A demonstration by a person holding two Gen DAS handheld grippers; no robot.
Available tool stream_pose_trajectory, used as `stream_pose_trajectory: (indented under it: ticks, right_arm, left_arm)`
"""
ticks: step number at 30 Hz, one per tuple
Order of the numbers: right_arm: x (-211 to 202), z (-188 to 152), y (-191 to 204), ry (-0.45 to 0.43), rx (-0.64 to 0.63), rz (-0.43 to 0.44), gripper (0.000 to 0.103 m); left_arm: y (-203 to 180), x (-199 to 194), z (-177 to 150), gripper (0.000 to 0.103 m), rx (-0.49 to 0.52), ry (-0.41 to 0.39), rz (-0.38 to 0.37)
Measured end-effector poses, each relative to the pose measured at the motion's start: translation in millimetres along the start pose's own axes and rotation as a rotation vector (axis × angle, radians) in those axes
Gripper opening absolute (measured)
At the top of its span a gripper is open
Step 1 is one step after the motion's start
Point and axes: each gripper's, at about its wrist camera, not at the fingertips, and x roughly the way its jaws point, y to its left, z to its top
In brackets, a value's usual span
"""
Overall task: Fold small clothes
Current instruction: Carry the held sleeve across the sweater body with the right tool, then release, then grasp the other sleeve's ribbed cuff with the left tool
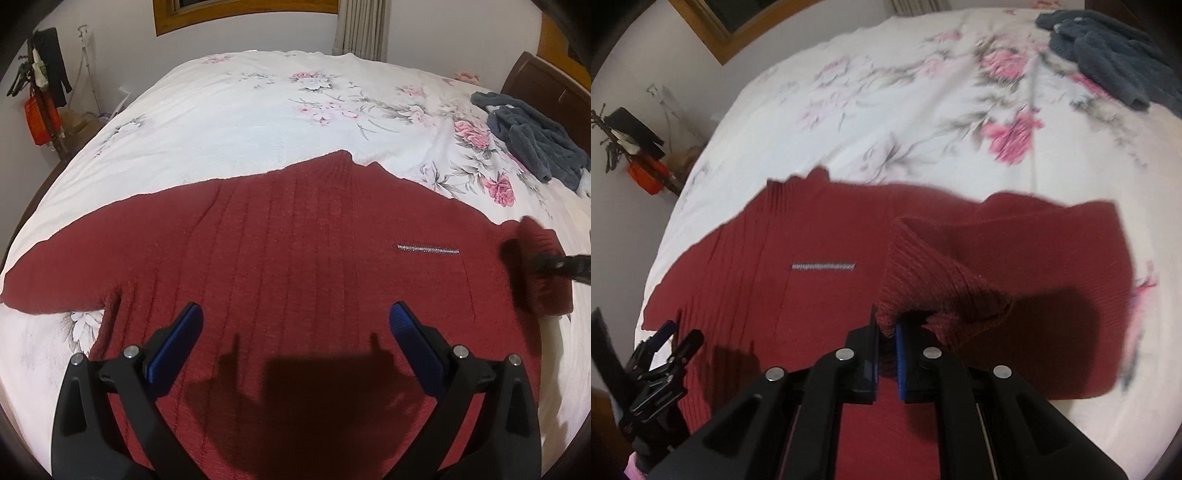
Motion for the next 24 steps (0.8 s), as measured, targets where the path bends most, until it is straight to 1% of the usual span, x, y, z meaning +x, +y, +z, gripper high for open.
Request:
stream_pose_trajectory:
  ticks: [5, 6, 7, 8, 12, 14, 15, 17, 19, 22, 24]
  right_arm:
    - [26, -8, 8, 0.036, 0.012, 0.004, 0.01]
    - [28, -9, 7, 0.04, 0.017, 0.009, 0.013]
    - [29, -10, 7, 0.046, 0.025, 0.023, 0.015]
    - [29, -10, 5, 0.048, 0.036, 0.044, 0.019]
    - [14, -15, 0, 0.039, 0.058, 0.165, 0.036]
    - [1, -22, -3, 0.027, 0.046, 0.261, 0.039]
    - [-5, -26, -6, 0.023, 0.048, 0.323, 0.04]
    - [-16, -34, -11, 0.008, 0.051, 0.397, 0.041]
    - [-31, -45, -23, -0.023, 0.054, 0.446, 0.041]
    - [-41, -60, -45, -0.048, 0.1, 0.428, 0.042]
    - [-45, -73, -63, -0.063, 0.136, 0.418, 0.042]
  left_arm:
    - [-2, 4, -3, 0.1, 0.005, 0.017, -0.007]
    - [-3, 5, -3, 0.1, 0.007, 0.02, -0.01]
    - [-6, 6, -4, 0.1, 0.009, 0.028, -0.018]
    - [-7, 7, -4, 0.1, 0.012, 0.033, -0.024]
    - [-19, 8, -4, 0.1, 0.029, 0.044, -0.044]
    - [-26, 9, -4, 0.1, 0.032, 0.054, -0.067]
    - [-30, 10, -4, 0.1, 0.033, 0.062, -0.08]
    - [-40, 12, -4, 0.1, 0.035, 0.08, -0.107]
    - [-51, 16, -5, 0.1, 0.034, 0.105, -0.144]
    - [-67, 25, -6, 0.1, 0.027, 0.137, -0.187]
    - [-77, 33, -7, 0.1, 0.026, 0.16, -0.198]
